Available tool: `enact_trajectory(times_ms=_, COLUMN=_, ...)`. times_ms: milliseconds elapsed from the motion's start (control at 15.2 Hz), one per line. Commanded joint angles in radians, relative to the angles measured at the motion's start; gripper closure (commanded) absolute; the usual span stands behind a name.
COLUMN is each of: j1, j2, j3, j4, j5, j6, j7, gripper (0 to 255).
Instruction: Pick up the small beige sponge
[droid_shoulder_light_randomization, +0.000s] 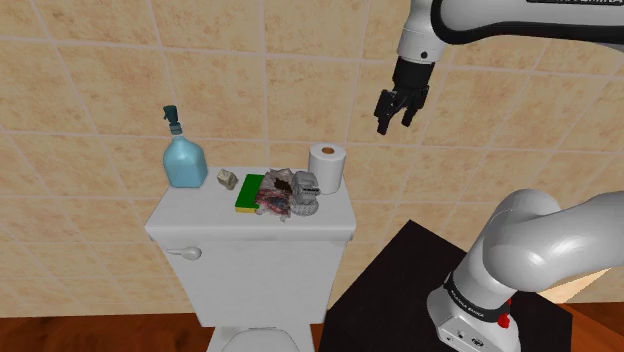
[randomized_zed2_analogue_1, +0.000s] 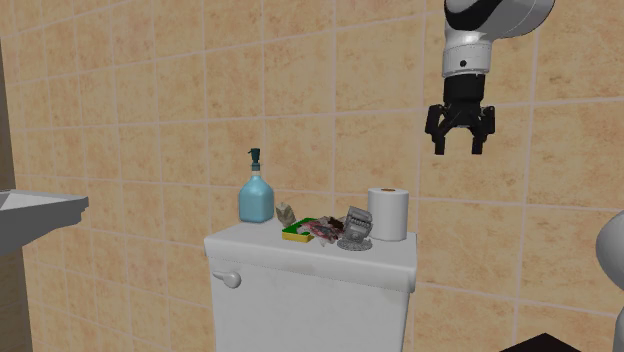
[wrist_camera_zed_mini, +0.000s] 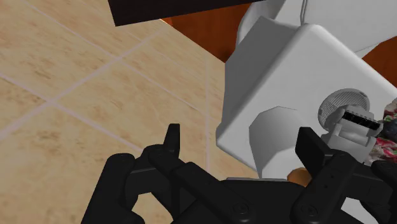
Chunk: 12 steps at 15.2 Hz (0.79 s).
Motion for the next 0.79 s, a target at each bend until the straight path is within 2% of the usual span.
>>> enact_trajectory(times_ms=0, j1=0.0, j2=0.0, j3=0.0, j4=0.0, j5=0.0, j6=0.0, j7=0.0, gripper=0)
enact_trajectory(times_ms=396, j1=0.03, j2=0.17, j3=0.117, j4=0.074, j5=0.034, j6=0.079, j7=0.139, gripper=0)
enact_trajectory(times_ms=726, j1=0.045, j2=0.335, j3=0.205, j4=0.173, j5=0.034, j6=0.127, j7=0.255, gripper=0)
